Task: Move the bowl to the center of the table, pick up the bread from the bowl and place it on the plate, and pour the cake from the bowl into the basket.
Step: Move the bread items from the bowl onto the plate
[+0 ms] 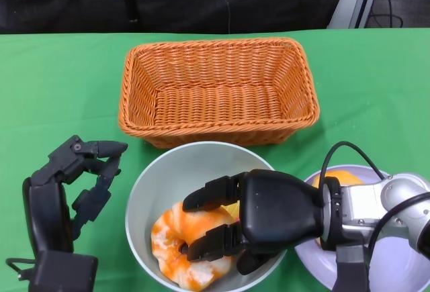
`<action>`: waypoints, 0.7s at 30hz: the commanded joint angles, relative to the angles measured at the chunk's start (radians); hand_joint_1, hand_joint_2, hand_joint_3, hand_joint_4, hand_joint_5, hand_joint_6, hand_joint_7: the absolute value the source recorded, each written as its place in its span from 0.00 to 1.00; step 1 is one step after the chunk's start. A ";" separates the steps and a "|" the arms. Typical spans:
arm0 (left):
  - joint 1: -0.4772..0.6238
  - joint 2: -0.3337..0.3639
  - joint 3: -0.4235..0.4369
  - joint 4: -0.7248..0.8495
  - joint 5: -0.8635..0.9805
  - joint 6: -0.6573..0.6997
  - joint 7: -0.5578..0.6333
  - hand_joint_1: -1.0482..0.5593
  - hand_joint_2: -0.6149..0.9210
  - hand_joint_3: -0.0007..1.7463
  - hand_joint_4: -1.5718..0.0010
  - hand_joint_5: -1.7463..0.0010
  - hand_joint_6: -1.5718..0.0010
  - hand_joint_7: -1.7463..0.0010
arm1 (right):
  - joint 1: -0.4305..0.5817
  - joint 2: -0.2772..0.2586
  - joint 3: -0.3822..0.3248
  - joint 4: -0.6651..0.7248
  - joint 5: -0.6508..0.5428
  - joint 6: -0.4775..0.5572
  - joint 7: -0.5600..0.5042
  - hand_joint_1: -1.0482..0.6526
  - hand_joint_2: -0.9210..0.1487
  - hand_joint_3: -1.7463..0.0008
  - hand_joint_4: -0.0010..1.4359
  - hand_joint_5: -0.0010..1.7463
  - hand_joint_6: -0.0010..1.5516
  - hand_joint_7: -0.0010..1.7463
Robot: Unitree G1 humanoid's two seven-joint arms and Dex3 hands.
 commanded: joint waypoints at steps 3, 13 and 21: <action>0.027 -0.004 0.005 -0.042 0.004 0.023 0.015 0.54 1.00 0.13 0.49 0.26 0.41 0.54 | 0.023 -0.023 0.008 -0.034 0.001 0.035 0.082 0.26 0.06 1.00 0.63 0.05 0.60 0.02; 0.030 -0.005 0.008 -0.044 0.009 0.017 0.022 0.53 1.00 0.14 0.49 0.26 0.41 0.53 | 0.018 -0.009 0.028 -0.022 -0.022 0.043 0.004 0.33 0.04 1.00 0.71 0.11 0.68 0.03; 0.027 -0.002 0.011 -0.031 0.006 0.006 0.019 0.53 1.00 0.14 0.49 0.25 0.42 0.53 | -0.002 0.030 0.047 0.096 -0.003 -0.032 -0.161 0.41 0.10 1.00 0.72 0.46 0.80 0.00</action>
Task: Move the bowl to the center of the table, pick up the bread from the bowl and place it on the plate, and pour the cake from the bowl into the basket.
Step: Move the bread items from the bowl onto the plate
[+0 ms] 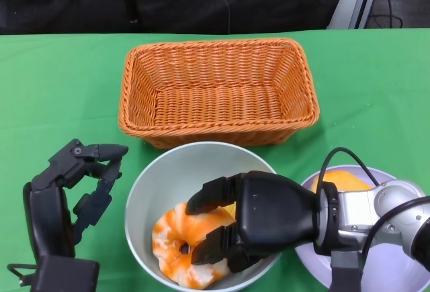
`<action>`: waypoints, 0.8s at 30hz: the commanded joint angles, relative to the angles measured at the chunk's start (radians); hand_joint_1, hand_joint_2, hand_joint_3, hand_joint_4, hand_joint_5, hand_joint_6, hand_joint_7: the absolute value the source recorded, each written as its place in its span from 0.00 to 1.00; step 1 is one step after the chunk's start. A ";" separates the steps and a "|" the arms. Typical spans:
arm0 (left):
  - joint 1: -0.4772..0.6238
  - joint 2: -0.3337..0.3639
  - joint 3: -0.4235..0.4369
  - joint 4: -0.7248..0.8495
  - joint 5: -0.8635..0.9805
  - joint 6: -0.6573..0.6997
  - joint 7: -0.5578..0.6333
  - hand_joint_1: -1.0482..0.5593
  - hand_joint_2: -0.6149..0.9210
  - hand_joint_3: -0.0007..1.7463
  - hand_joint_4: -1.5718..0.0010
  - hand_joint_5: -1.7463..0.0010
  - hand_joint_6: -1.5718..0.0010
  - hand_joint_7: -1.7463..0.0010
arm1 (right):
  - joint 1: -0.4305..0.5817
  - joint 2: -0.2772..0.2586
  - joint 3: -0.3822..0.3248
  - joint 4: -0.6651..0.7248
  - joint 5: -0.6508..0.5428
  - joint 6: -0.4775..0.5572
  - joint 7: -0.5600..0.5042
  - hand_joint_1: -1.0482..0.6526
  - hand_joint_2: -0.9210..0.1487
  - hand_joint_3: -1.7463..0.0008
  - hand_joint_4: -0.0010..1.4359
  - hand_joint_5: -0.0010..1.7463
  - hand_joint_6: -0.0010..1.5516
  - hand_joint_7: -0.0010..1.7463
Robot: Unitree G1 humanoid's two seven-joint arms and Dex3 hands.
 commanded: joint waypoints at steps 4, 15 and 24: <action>-0.006 0.015 0.012 0.021 0.003 -0.022 0.020 0.52 1.00 0.14 0.49 0.25 0.42 0.53 | -0.012 0.016 0.028 0.078 -0.012 -0.044 -0.112 0.42 0.10 1.00 0.63 0.60 0.80 0.01; -0.013 0.018 0.012 0.046 0.011 -0.042 0.034 0.53 1.00 0.14 0.50 0.25 0.42 0.54 | -0.039 0.067 0.065 0.196 -0.033 -0.067 -0.333 0.43 0.09 1.00 0.56 0.77 0.83 0.01; -0.019 0.024 0.012 0.069 0.016 -0.062 0.039 0.53 1.00 0.14 0.50 0.26 0.42 0.54 | -0.048 0.082 0.065 0.223 -0.033 -0.076 -0.387 0.43 0.10 0.99 0.64 0.63 0.83 0.01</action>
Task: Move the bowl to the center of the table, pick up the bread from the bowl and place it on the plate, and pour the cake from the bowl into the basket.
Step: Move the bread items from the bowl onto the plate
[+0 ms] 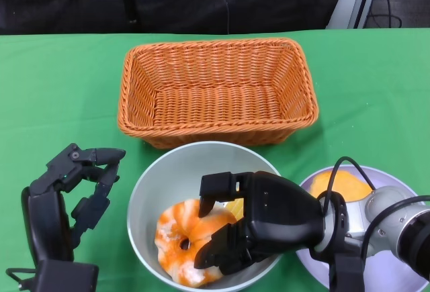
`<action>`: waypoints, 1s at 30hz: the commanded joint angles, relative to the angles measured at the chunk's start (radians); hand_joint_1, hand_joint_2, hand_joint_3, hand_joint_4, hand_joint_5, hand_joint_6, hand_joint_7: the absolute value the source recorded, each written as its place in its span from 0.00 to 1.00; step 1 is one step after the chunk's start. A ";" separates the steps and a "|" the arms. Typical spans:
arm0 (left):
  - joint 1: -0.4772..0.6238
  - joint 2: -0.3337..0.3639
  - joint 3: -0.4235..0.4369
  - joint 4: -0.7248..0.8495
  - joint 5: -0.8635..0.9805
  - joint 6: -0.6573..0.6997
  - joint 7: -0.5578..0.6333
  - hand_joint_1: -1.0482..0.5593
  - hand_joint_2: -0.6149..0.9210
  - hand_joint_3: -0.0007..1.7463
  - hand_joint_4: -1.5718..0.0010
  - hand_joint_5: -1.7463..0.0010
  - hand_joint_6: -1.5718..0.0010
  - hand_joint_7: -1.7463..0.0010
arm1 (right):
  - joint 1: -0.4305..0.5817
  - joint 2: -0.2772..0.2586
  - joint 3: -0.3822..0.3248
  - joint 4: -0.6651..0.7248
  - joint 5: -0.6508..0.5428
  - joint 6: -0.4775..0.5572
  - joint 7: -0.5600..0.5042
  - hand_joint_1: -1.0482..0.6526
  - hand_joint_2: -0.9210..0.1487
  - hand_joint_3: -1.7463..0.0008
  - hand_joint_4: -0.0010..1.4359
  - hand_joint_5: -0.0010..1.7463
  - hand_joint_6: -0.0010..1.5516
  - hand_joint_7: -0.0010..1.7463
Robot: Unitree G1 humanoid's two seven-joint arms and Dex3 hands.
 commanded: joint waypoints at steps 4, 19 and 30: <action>-0.017 0.022 0.008 0.027 0.015 -0.033 0.025 0.53 1.00 0.14 0.49 0.27 0.42 0.54 | -0.019 0.007 0.004 0.019 0.003 -0.013 -0.058 0.43 0.11 1.00 0.61 0.68 0.84 0.02; -0.022 0.026 0.010 0.038 0.008 -0.038 0.023 0.53 1.00 0.14 0.49 0.26 0.42 0.54 | -0.055 -0.026 -0.057 0.006 0.030 -0.048 -0.125 0.44 0.09 0.99 0.64 0.64 0.85 0.03; -0.025 0.024 0.010 0.039 0.017 -0.027 0.034 0.53 1.00 0.14 0.49 0.27 0.42 0.55 | -0.072 -0.035 -0.086 0.020 0.045 -0.101 -0.173 0.42 0.13 1.00 0.62 0.62 0.84 0.03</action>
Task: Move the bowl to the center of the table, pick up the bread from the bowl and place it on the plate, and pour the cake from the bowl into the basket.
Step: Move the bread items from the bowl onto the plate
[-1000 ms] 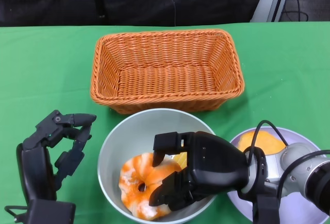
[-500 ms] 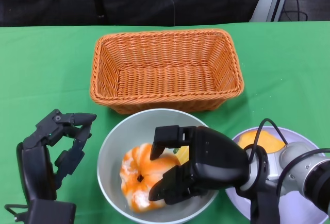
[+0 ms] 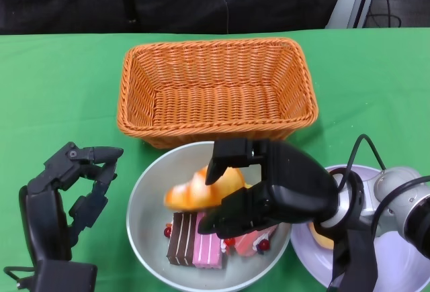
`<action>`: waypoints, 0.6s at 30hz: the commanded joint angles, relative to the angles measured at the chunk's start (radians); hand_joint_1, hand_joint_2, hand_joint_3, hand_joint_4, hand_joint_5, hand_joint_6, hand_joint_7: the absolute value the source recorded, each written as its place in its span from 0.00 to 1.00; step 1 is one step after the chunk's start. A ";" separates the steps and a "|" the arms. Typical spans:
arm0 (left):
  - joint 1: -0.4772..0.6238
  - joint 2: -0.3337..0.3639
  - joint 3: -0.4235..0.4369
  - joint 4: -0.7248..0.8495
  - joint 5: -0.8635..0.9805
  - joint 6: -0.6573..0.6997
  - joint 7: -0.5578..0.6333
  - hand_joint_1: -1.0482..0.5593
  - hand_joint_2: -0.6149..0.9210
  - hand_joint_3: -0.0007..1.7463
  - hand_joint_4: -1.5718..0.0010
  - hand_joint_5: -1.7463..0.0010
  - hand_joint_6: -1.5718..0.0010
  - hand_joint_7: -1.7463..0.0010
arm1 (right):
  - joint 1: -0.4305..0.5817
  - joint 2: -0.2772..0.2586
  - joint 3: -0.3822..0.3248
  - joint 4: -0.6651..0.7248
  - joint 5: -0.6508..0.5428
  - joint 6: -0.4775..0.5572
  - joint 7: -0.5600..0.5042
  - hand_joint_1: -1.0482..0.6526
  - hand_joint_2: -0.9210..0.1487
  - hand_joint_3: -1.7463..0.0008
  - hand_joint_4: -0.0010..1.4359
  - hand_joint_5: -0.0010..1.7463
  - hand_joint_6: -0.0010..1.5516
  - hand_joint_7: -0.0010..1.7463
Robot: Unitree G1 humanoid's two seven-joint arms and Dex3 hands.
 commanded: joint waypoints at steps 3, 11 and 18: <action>-0.010 0.015 0.006 0.016 0.012 -0.005 0.020 0.53 1.00 0.14 0.49 0.26 0.42 0.55 | -0.018 -0.011 -0.033 0.010 0.041 -0.048 -0.015 0.42 0.13 1.00 0.63 0.60 0.85 0.03; -0.016 0.018 0.007 0.029 0.006 -0.010 0.016 0.53 1.00 0.14 0.49 0.25 0.42 0.55 | -0.009 -0.020 -0.067 0.015 0.082 -0.096 0.026 0.43 0.09 0.99 0.64 0.57 0.84 0.03; -0.014 0.017 0.006 0.026 -0.005 -0.008 0.009 0.52 1.00 0.13 0.49 0.24 0.41 0.56 | 0.007 -0.023 -0.089 0.006 0.094 -0.096 0.073 0.44 0.07 0.99 0.63 0.58 0.82 0.03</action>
